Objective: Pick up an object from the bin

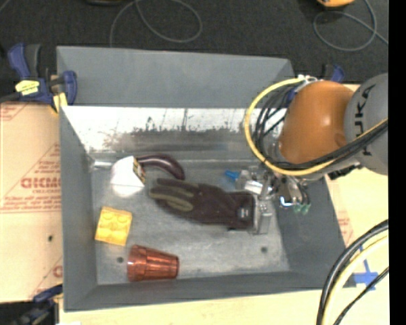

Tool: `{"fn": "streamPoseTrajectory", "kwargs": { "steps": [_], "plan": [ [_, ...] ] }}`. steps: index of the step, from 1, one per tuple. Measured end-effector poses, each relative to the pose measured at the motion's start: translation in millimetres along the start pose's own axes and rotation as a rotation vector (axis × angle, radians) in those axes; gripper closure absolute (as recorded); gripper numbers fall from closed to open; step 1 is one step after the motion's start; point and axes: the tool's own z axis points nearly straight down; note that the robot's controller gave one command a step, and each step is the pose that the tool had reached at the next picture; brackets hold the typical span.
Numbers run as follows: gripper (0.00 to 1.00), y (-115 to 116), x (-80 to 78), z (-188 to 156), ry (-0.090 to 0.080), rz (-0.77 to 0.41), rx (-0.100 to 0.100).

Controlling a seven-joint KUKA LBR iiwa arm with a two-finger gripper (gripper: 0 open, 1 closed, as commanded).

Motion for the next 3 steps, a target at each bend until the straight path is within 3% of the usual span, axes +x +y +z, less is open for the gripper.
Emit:
{"fn": "streamPoseTrajectory", "kwargs": {
  "steps": [1, 2, 3],
  "plan": [
    [0.00, 10, -5.3, 41, -0.002, 0.106, -0.004],
    [1.00, -30, -26.8, 87, -0.007, 0.393, 0.001],
    [1.00, -30, -26.8, 87, -0.007, 0.392, 0.002]
  ]
}}
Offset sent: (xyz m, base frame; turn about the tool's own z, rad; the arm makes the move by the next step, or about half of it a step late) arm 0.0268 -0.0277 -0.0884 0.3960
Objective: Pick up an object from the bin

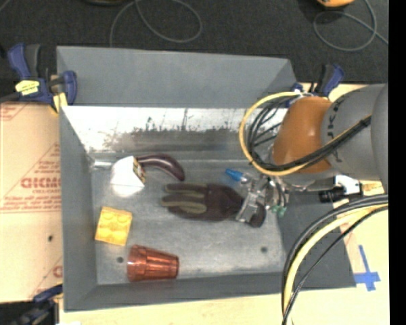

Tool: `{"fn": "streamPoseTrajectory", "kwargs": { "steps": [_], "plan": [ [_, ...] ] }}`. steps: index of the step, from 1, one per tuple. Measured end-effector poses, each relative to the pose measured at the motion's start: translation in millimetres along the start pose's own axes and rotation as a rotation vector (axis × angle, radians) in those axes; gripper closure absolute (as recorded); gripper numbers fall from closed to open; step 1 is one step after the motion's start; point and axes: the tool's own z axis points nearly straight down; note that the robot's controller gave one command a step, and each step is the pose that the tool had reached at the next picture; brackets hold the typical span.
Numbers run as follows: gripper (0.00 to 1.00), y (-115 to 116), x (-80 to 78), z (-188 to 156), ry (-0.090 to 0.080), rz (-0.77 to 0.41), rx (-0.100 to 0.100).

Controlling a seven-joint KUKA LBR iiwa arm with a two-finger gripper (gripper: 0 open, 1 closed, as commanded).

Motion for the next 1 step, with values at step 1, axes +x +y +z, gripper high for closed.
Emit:
{"fn": "streamPoseTrajectory", "kwargs": {
  "steps": [1],
  "plan": [
    [1.00, 8.3, -11.7, -159.1, -0.008, 0.048, -0.002]
  ]
}}
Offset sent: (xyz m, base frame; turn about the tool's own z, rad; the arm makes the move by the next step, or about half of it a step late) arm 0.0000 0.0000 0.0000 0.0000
